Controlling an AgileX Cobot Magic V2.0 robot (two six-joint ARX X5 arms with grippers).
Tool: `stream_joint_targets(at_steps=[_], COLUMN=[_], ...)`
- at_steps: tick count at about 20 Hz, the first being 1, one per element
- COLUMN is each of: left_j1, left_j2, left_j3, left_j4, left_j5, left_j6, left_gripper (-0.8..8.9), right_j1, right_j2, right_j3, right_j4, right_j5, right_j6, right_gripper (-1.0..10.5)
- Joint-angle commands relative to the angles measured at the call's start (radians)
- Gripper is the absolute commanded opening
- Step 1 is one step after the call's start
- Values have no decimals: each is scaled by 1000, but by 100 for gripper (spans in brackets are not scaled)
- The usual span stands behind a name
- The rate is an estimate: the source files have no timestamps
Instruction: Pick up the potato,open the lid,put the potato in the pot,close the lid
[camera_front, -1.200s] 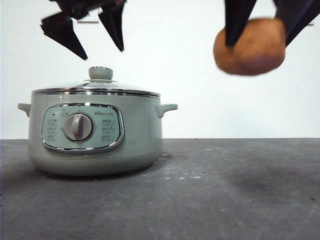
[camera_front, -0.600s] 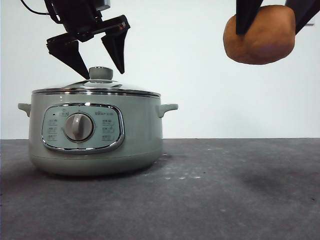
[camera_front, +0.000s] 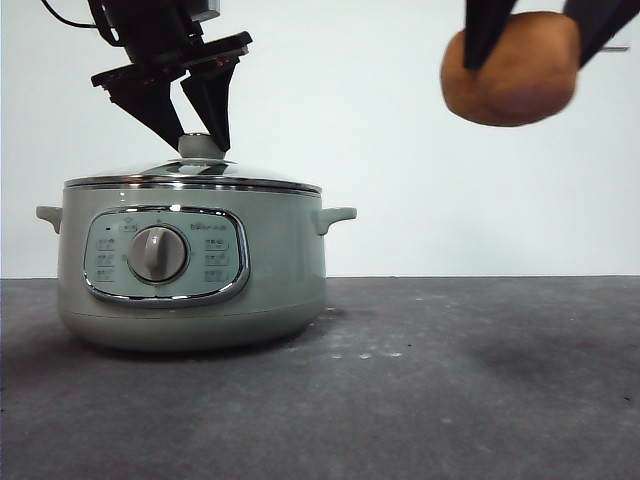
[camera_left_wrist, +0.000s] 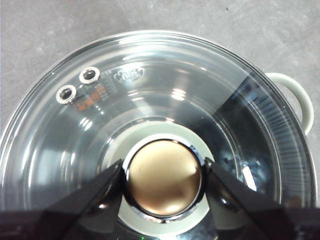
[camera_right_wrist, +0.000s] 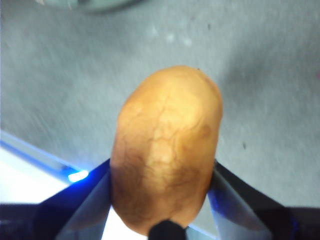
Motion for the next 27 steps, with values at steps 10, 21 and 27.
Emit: stream_joint_targets(at_steps=[10, 21, 27], left_j1=[86, 372, 450], left_j2=[-169, -189, -182], left_j3=[42, 42, 42], left_j4=[-13, -7, -10], left_j5=[-4, -3, -3], left_j6=[7, 14, 44], left_gripper=[-9, -9, -9], right_j1=[-1, -34, -40], right_j2=[415, 1007, 1166], right_j3=[507, 1124, 1172], right_j4=[-23, -27, 42], right_j5=[-41, -120, -120], right_j6=[-86, -200, -231], right_gripper=[-16, -16, -16])
